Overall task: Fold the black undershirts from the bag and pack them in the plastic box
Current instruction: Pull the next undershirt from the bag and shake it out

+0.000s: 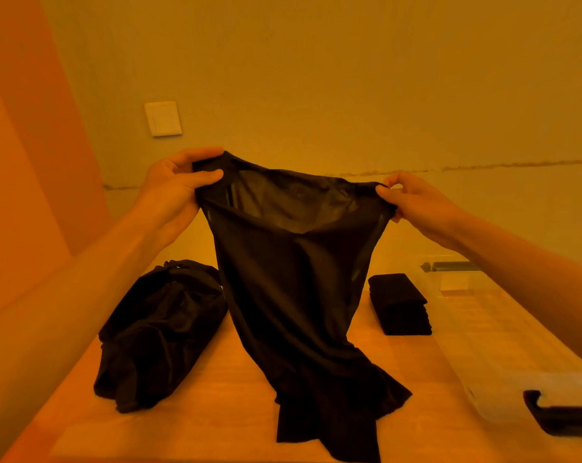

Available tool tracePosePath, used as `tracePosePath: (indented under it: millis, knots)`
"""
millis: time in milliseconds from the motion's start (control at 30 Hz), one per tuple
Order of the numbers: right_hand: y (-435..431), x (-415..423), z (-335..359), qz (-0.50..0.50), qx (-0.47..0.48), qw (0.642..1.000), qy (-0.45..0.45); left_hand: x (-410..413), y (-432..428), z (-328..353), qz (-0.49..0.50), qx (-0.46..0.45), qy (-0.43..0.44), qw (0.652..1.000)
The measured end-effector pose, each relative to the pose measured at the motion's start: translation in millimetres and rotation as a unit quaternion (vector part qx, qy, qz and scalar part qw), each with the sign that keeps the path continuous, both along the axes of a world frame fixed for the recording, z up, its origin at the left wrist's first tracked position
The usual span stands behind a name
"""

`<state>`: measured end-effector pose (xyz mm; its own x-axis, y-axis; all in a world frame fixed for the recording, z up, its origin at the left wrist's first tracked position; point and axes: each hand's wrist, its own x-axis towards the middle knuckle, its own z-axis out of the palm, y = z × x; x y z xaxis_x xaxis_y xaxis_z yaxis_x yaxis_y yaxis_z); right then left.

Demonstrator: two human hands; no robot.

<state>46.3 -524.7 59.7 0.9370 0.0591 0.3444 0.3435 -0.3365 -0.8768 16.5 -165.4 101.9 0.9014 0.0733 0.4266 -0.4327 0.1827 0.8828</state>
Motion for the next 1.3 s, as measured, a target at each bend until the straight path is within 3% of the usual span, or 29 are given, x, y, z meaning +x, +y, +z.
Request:
tracePosePath:
  millis: [133,267,333,467,567,700,767,1067,1167,1300]
  knots:
    - [-6.0,-1.7,6.8,0.135,-0.010,0.988,0.071,0.7,-7.9,12.2,-0.012,-0.001,-0.009,1.000]
    - [-0.6,-9.7,-2.2,0.196,-0.197,0.955,0.103,1.5,-16.6,9.7,-0.018,-0.005,-0.034,0.999]
    - [2.3,-14.3,-5.6,0.200,-0.239,0.944,0.104,1.6,-13.8,5.5,0.006,0.018,-0.055,0.998]
    - [-1.1,-11.1,-9.2,0.153,-0.159,0.972,0.083,-1.0,2.4,-5.3,0.118,0.192,-0.093,0.970]
    - [-4.8,-8.8,-6.3,0.148,-0.046,0.984,0.087,-3.5,14.7,-8.9,0.144,0.226,-0.063,0.961]
    - [-9.5,-9.8,-3.9,0.138,-0.030,0.989,0.043,-3.8,22.9,-13.0,0.014,0.134,0.144,0.980]
    - [-8.9,-10.2,-5.8,0.140,-0.033,0.989,0.039,-5.2,19.6,-20.9,-0.029,0.073,0.203,0.976]
    - [-5.8,-10.6,-5.3,0.161,-0.017,0.980,0.112,-13.2,8.7,-42.6,-0.138,-0.137,0.108,0.975]
    - [-5.6,-12.9,-3.1,0.146,0.009,0.982,0.118,-17.5,9.4,-42.3,-0.163,-0.164,0.110,0.967]
    - [-6.8,-15.4,-0.7,0.123,0.069,0.982,0.127,-11.7,12.9,-42.9,-0.118,-0.140,0.127,0.975]
